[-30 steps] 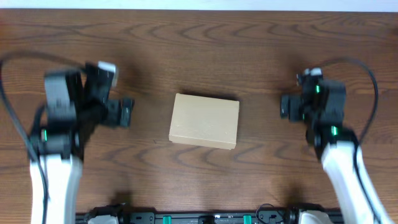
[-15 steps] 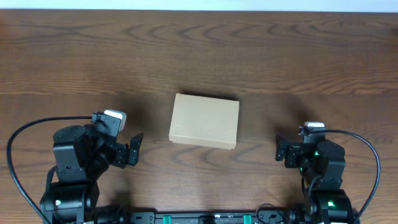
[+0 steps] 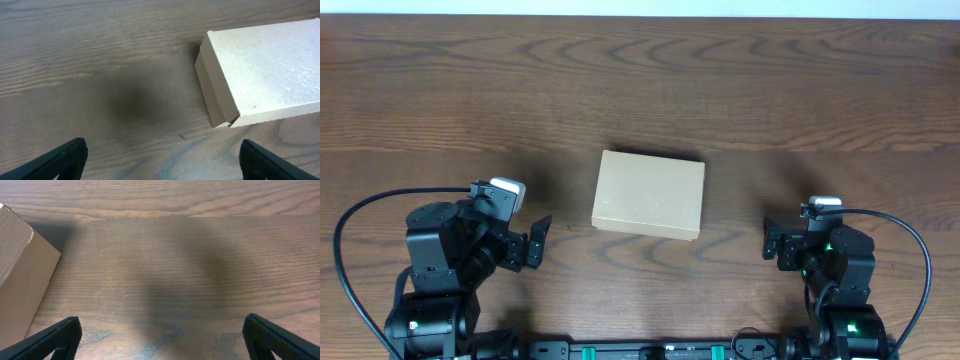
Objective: Pack container
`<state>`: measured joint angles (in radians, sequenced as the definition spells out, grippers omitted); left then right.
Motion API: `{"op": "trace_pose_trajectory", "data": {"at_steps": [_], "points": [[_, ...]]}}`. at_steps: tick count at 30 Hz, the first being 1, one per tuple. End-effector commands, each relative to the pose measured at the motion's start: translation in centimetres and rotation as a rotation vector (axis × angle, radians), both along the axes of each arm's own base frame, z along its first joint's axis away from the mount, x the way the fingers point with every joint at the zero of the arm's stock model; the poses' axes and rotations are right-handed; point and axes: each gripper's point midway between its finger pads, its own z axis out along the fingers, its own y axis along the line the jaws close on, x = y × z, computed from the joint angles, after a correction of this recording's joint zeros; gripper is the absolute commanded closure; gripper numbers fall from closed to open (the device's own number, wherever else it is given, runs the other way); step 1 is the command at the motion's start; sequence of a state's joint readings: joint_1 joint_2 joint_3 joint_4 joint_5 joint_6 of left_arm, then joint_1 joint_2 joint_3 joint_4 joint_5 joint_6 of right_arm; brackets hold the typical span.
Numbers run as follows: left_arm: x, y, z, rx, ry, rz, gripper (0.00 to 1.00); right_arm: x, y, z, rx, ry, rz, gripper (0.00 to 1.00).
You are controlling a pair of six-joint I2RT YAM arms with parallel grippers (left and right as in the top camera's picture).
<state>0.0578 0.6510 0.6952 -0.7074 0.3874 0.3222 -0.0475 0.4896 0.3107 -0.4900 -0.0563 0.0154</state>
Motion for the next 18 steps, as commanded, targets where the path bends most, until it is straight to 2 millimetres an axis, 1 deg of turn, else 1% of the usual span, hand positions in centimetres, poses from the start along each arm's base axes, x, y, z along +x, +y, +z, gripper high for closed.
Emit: {"op": "trace_pose_trajectory", "data": {"at_steps": [1, 13, 14, 15, 16, 18], "points": [[-0.1, -0.1, 0.1, 0.004, -0.005, -0.018, 0.04, 0.0, 0.2, 0.0, 0.016, -0.001, 0.0, 0.01], [-0.1, -0.1, 0.1, 0.004, -0.005, -0.018, 0.05, 0.0, 0.2, 0.2, 0.015, -0.011, 0.001, 0.01], [-0.1, -0.1, 0.1, 0.004, -0.005, -0.018, 0.05, -0.1, 0.1, 0.4, 0.008, -0.019, -0.001, 0.01], [-0.1, -0.1, 0.1, 0.004, -0.005, -0.018, 0.05, -0.1, -0.3, 1.0, -0.035, -0.05, -0.015, 0.01], [-0.1, -0.1, 0.0, 0.004, -0.004, -0.018, 0.04, -0.1, -0.3, 1.5, -0.046, -0.073, -0.017, 0.01], [-0.1, -0.1, 0.1, 0.004, -0.005, -0.018, 0.05, -0.1, 0.2, 3.0, -0.052, -0.144, 0.003, 0.01]]}}
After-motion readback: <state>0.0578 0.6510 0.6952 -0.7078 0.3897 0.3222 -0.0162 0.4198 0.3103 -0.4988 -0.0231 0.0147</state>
